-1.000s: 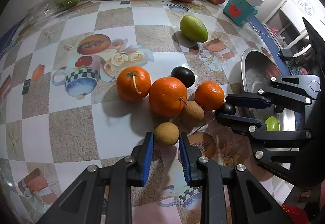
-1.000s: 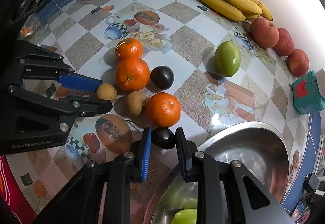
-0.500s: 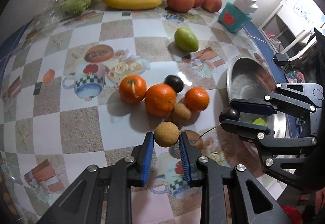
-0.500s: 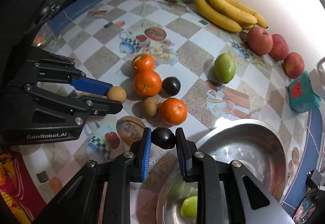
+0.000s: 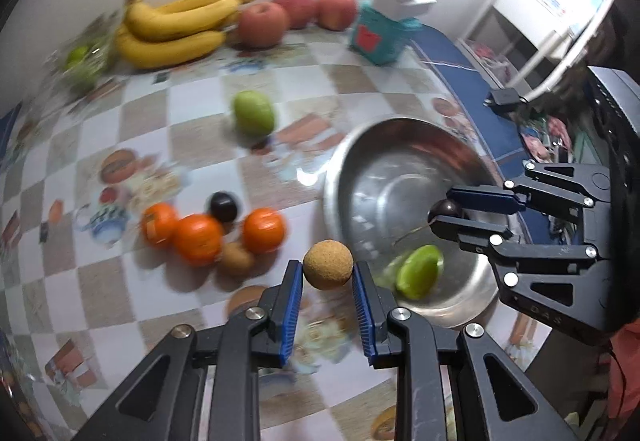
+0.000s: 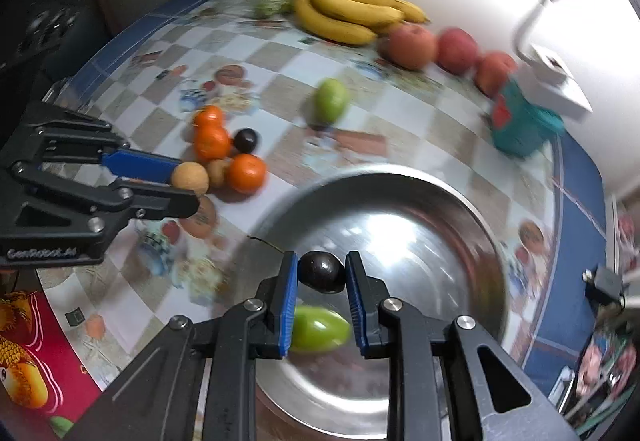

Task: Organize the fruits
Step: 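Carry the kiwi and plum with both tools over the steel basin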

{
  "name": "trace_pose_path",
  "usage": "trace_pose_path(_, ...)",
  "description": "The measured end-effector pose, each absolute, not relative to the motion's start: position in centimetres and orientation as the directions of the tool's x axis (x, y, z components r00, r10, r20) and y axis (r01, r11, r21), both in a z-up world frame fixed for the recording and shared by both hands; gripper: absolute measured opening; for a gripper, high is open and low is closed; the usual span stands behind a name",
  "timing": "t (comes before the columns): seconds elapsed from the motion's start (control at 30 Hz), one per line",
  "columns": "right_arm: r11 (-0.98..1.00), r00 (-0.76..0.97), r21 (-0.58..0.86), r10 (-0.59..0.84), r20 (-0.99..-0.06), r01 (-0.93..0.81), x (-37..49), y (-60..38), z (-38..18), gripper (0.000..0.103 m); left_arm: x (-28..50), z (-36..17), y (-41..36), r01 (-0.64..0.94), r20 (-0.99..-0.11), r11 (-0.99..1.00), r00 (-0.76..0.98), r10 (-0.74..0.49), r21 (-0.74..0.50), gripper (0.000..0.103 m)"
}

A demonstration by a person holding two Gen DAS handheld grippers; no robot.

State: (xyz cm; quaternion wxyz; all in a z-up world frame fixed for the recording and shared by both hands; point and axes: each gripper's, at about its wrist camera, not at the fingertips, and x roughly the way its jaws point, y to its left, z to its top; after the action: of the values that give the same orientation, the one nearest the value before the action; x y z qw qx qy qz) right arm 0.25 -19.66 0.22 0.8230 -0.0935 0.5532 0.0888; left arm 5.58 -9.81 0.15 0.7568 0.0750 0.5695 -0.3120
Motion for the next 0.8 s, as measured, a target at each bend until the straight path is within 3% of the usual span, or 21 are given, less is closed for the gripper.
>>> trace_pose_path(0.37, 0.993, 0.341, -0.039, 0.001, -0.94, -0.111, -0.4, -26.1, -1.6, 0.025, 5.2, -2.2, -16.5, 0.605, -0.919, 0.755, 0.094, -0.383, -0.252, 0.028)
trace_pose_path(0.8, 0.997, 0.296, -0.021, 0.002, -0.955, -0.074, 0.7, -26.8, -4.1, 0.025, 5.5, -5.2, -18.2, 0.593, -0.937, 0.765, 0.048, -0.345, -0.251, 0.028)
